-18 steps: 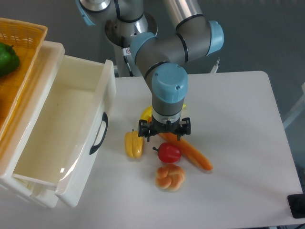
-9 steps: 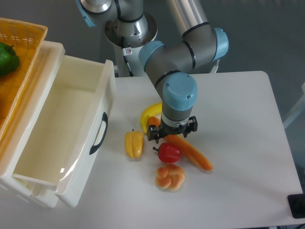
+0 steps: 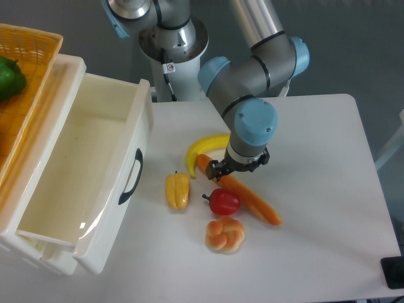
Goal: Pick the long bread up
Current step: 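Lower the open gripper onto the carrot's thick end, then close the gripper around the carrot's thick end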
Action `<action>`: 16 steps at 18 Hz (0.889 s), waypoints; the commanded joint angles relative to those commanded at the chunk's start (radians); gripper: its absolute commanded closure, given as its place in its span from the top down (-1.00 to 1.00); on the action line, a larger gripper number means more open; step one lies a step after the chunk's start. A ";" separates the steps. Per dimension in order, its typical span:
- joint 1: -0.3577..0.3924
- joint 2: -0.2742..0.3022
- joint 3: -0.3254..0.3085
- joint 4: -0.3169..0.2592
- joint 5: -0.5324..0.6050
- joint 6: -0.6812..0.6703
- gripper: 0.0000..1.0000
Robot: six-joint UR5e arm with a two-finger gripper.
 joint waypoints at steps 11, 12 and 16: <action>-0.046 -0.093 0.070 0.002 -0.002 -0.097 1.00; -0.054 -0.104 0.075 0.009 -0.002 -0.097 1.00; -0.054 -0.103 0.049 0.040 -0.002 -0.098 1.00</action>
